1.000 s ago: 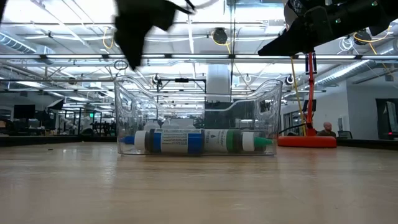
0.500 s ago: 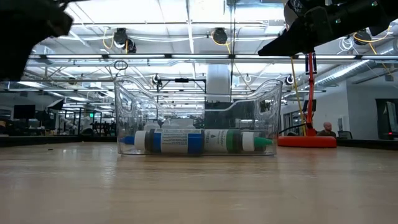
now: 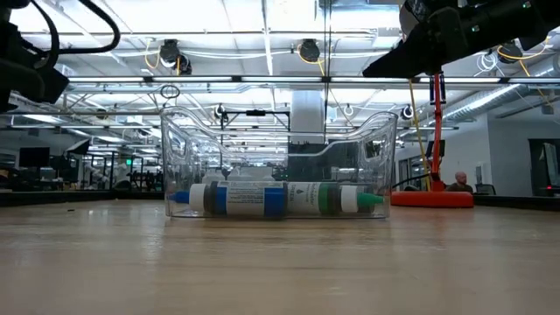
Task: Pick & Place food coloring
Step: Put the small orange food coloring bottle into the transparent bin
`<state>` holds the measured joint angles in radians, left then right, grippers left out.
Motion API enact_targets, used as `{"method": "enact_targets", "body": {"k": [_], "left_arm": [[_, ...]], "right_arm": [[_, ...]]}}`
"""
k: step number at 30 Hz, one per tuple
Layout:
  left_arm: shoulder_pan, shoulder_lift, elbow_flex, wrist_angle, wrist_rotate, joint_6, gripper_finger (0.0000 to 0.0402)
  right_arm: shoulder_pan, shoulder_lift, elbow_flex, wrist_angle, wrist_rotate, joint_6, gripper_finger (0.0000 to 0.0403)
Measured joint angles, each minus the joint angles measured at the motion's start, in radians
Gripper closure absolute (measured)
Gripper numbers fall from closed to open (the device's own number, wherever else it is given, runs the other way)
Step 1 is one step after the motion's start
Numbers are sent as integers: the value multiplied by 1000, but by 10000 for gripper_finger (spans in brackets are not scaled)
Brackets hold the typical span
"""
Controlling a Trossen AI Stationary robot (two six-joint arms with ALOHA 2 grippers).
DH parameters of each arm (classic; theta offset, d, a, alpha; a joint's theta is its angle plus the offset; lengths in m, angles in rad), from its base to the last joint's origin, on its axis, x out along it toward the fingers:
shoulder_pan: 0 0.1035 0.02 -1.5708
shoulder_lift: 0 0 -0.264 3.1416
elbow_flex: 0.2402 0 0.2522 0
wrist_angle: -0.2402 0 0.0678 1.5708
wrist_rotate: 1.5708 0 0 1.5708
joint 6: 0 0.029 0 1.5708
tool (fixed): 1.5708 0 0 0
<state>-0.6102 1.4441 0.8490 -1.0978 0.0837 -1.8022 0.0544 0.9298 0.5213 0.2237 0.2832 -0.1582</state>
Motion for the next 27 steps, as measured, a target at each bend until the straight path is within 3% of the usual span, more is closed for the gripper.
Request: {"method": "enact_targets", "body": {"k": [27], "left_arm": [[0,0,-62,104,66,25,199]], "right_arm": [[0,0,0,11,0,0,232]]}}
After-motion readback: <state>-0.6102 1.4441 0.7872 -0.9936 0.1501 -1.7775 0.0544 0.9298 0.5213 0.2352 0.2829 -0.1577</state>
